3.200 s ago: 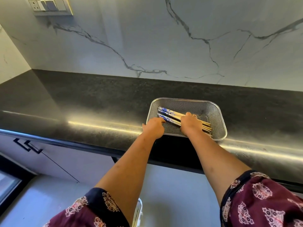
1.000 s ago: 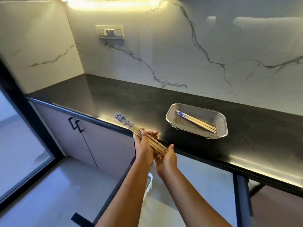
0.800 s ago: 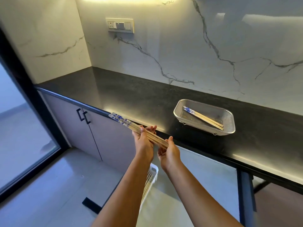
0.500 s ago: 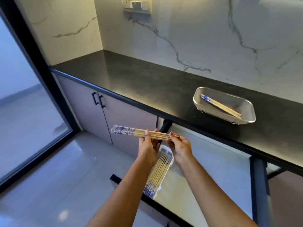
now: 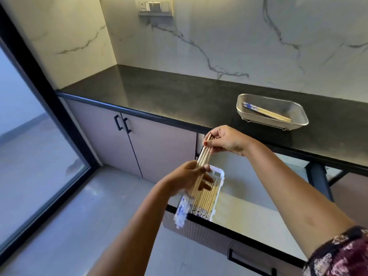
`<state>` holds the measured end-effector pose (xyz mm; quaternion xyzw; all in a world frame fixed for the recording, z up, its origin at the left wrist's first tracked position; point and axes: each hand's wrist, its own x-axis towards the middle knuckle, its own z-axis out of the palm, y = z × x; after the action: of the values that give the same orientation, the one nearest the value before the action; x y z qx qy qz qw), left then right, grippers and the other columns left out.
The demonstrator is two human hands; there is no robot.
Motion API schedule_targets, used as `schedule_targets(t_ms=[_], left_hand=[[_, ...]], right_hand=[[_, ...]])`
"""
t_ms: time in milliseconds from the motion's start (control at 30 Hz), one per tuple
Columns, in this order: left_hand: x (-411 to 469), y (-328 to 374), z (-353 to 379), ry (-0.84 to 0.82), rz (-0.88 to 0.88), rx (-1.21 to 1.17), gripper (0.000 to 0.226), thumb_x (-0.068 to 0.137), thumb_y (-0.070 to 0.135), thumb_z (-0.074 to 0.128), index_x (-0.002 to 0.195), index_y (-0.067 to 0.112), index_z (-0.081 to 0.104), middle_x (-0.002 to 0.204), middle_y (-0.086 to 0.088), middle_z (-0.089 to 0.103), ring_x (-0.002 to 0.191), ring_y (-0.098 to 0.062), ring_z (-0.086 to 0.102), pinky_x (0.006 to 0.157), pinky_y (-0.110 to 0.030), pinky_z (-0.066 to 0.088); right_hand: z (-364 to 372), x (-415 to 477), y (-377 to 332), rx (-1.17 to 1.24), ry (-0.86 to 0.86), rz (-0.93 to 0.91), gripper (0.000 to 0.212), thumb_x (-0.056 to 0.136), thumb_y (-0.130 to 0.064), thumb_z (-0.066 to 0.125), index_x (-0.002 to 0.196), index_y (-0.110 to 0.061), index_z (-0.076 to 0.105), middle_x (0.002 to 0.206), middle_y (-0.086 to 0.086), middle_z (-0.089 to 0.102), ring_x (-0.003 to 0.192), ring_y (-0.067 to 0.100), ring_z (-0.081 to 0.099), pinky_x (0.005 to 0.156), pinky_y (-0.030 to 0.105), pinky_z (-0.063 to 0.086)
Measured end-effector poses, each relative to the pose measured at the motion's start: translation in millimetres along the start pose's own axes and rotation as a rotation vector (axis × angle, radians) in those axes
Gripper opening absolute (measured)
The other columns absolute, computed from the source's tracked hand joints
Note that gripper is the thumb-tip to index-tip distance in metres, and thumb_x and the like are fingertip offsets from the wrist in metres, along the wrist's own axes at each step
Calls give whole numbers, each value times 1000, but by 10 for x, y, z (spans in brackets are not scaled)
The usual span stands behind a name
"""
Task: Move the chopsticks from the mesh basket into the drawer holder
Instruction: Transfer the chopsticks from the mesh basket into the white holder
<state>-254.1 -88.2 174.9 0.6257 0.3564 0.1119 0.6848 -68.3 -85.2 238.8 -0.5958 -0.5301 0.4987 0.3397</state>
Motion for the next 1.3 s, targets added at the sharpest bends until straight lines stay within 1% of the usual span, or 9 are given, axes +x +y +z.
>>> schedule_targets(t_ms=[133, 300, 400, 700, 900, 967, 1100, 1233, 1300], left_hand=[[94, -83, 82, 3, 23, -358, 21, 97, 28, 47, 95, 10, 58, 78, -3, 63, 65, -16, 65, 66, -30, 56], [287, 15, 85, -22, -46, -450, 22, 99, 27, 44, 98, 9, 55, 75, -2, 66, 65, -15, 65, 66, -28, 55], [451, 57, 97, 14, -82, -499, 21, 100, 24, 43, 99, 7, 56, 82, -5, 66, 67, -17, 67, 69, -31, 55], [951, 89, 175, 100, -103, -507, 18, 100, 21, 44, 102, 7, 56, 87, -6, 65, 63, -15, 68, 67, -29, 56], [1141, -51, 173, 157, -112, -496, 18, 100, 21, 43, 101, 9, 56, 89, -6, 68, 66, -16, 70, 70, -31, 58], [1190, -155, 170, 161, -120, -477, 18, 100, 22, 42, 100, 9, 55, 85, -4, 69, 68, -17, 70, 72, -33, 57], [1258, -423, 204, 157, -191, -467, 17, 100, 21, 42, 99, 11, 56, 78, -1, 70, 66, -16, 71, 68, -31, 57], [1300, -693, 216, 187, -232, -433, 16, 99, 21, 45, 98, 11, 57, 88, -3, 67, 69, -12, 71, 72, -31, 54], [1294, -819, 224, 252, -250, -262, 12, 97, 20, 51, 102, 11, 58, 95, -5, 68, 76, -13, 68, 74, -29, 54]], right_hand=[[-72, 66, 52, 8, 85, -25, 17, 86, -3, 67, 103, -3, 66, 85, 5, 70, 75, 7, 70, 60, 15, 55], [-76, 285, 321, 248, 200, -71, 17, 87, 0, 64, 101, -10, 66, 90, 5, 70, 82, 10, 70, 70, 19, 58], [-123, 431, 429, 408, 279, -96, 18, 91, 4, 56, 105, -2, 66, 90, 8, 71, 78, 10, 73, 68, 21, 58], [-369, 723, 623, 518, 354, -40, 14, 91, 5, 57, 93, -2, 69, 90, 10, 70, 73, 10, 73, 64, 19, 58], [-374, 766, 824, 549, 335, 120, 23, 90, 0, 61, 103, -18, 65, 89, 6, 70, 80, 18, 70, 60, 26, 59], [-303, 775, 944, 564, 286, 186, 24, 90, -2, 62, 108, -17, 63, 92, 7, 71, 80, 18, 71, 60, 28, 59], [-122, 793, 1241, 565, 231, 278, 13, 90, -4, 62, 96, -14, 68, 89, 8, 74, 73, 16, 75, 49, 28, 57], [1, 870, 1478, 536, 249, 370, 10, 88, -2, 64, 95, -9, 67, 84, 9, 74, 69, 16, 75, 49, 30, 58], [68, 904, 1595, 526, 273, 389, 15, 88, 1, 62, 103, -1, 66, 86, 10, 73, 67, 16, 73, 53, 30, 60]])
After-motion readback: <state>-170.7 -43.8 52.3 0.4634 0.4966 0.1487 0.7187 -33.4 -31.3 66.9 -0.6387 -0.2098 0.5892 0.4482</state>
